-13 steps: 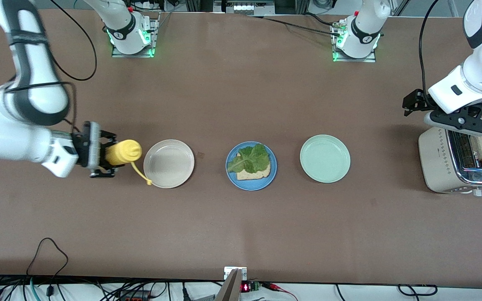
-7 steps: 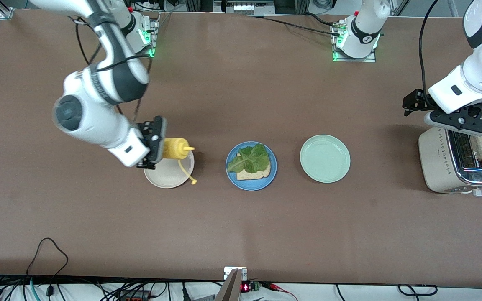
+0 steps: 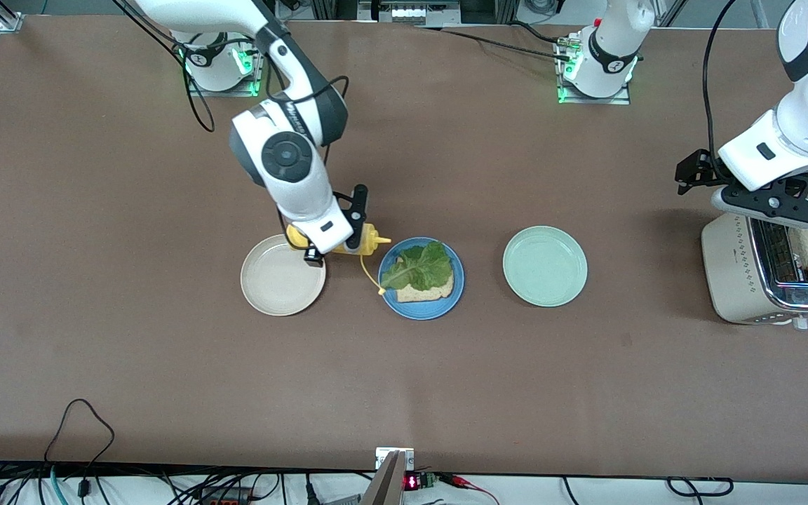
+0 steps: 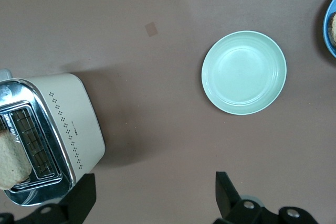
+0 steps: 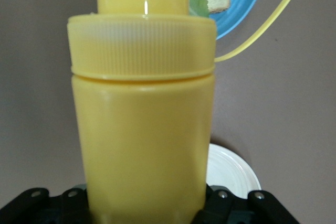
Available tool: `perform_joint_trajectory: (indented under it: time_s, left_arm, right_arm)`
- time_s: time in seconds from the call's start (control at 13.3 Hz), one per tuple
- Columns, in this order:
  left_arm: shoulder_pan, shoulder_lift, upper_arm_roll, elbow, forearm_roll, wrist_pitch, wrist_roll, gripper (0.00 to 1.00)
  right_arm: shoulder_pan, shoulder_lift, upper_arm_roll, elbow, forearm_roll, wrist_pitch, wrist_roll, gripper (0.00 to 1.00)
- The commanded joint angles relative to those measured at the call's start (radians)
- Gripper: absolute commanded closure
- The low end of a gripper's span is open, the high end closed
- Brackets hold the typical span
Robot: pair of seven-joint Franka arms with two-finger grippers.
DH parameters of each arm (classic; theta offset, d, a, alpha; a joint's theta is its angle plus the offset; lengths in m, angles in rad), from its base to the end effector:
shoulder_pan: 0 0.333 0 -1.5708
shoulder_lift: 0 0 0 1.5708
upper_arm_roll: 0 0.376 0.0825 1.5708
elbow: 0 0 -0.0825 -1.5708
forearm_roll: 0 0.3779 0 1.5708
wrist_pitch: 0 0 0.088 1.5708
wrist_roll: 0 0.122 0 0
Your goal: Make sandwich in blue plate with both arms
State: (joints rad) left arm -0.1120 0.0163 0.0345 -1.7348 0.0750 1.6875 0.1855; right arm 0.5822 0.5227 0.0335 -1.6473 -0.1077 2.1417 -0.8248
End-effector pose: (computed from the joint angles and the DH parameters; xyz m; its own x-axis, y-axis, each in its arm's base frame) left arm 0.5543 -0.0349 0.5940 0.9605 -0.2676 -0.0765 -0.2724 -0.9602 -0.0612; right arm 0.5788 0.3981 0.3485 0.0758 0.9944 -0.0731 0.9969 -0.0740 0.0272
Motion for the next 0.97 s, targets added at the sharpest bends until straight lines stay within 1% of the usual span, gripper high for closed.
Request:
perform_joint_trajectory:
  time_s: [0.0, 0.15, 0.37, 0.45, 0.6, 0.82, 0.9]
  left_arm:
    - [0.006, -0.013, -0.001, -0.002, -0.015, -0.012, 0.015, 0.00]
    - [0.006, -0.013, -0.001, -0.002, -0.015, -0.012, 0.015, 0.00]
    - [0.006, -0.013, -0.001, -0.002, -0.015, -0.012, 0.017, 0.00]
    - [0.006, -0.013, -0.001, -0.002, -0.015, -0.012, 0.015, 0.00]
    - [0.006, -0.013, 0.001, -0.002, -0.015, -0.012, 0.017, 0.00]
    - [0.008, -0.013, 0.001, -0.002, -0.015, -0.012, 0.019, 0.00]
    - [0.008, -0.013, 0.001, -0.002, -0.015, -0.012, 0.019, 0.00]
  right_arm:
    - [0.088, 0.060, -0.073, 0.037, -0.038, 0.040, 0.015, 1.00]
    - [0.119, 0.074, -0.104, 0.047, -0.040, 0.041, 0.016, 1.00]
    - [0.120, 0.068, -0.106, 0.047, -0.035, 0.034, 0.021, 1.00]
    - [0.114, 0.048, -0.106, 0.047, -0.036, 0.027, 0.038, 1.00]
    - [0.043, -0.031, -0.104, 0.035, -0.033, -0.021, 0.033, 1.00]
    - [-0.034, -0.153, -0.104, 0.011, -0.026, -0.141, -0.007, 1.00]
    - [-0.080, -0.191, -0.100, -0.006, -0.023, -0.166, -0.055, 1.00]
